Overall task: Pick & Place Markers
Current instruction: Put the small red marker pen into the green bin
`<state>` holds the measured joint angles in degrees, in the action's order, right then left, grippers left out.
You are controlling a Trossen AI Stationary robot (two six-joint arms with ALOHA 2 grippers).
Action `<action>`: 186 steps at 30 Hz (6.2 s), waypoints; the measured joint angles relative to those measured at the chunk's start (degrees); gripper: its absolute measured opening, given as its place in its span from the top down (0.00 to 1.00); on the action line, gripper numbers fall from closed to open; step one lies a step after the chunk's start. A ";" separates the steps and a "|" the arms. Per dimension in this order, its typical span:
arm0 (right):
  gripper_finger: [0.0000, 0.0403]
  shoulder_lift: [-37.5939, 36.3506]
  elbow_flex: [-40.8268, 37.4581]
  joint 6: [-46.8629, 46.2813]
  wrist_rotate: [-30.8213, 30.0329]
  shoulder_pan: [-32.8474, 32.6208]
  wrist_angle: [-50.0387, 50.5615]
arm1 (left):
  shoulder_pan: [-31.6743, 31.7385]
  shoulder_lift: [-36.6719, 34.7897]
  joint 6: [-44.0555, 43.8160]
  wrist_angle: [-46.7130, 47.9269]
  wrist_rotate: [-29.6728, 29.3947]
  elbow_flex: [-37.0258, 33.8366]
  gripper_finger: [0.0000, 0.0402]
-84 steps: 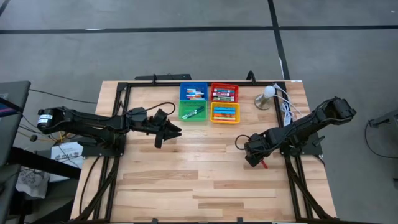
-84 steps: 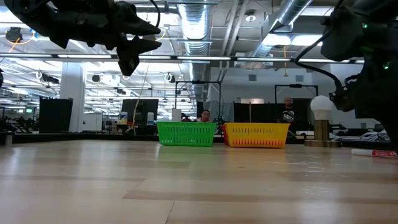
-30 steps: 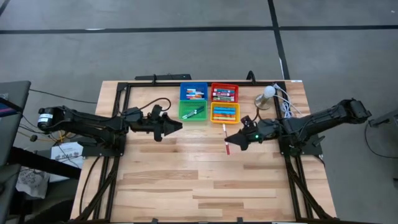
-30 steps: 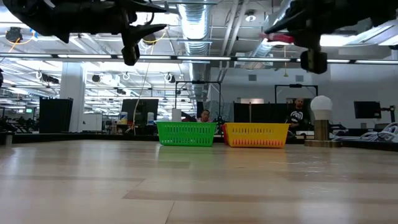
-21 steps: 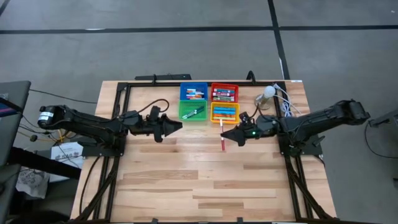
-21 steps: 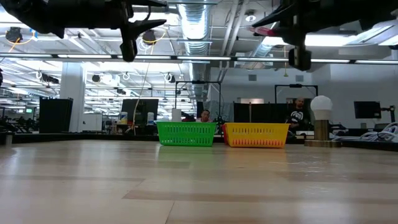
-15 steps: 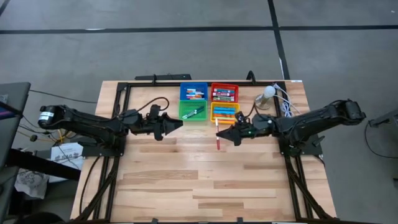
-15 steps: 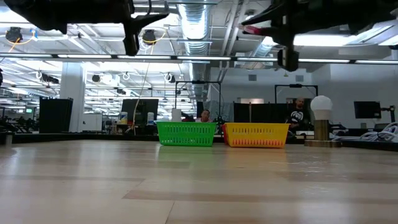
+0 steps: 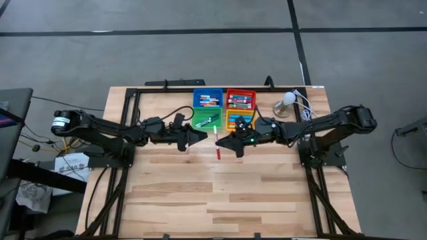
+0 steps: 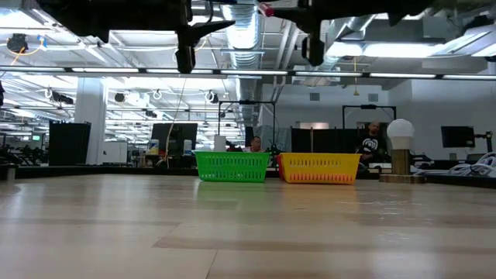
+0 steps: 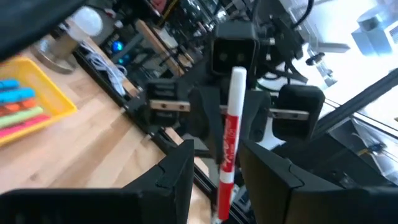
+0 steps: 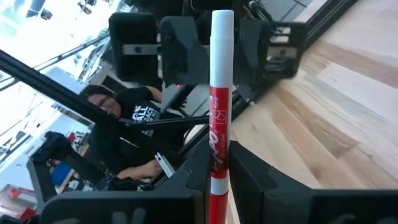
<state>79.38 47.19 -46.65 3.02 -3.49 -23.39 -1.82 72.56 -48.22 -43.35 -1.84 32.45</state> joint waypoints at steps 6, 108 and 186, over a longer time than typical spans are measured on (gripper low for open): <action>0.91 3.99 4.56 0.68 2.05 0.69 -0.05 | -0.07 0.64 -0.45 -0.61 1.75 1.00 0.68; 0.70 -22.40 -4.99 24.34 -7.65 5.81 24.90 | 3.73 -0.64 9.13 15.88 4.61 3.03 0.91; 0.71 -34.52 -21.39 22.71 -10.90 6.65 6.16 | 25.44 40.78 72.95 78.34 11.10 53.33 0.89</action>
<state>44.86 25.80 -23.94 -7.88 3.16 -17.23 23.62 113.34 24.73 34.98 9.26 85.78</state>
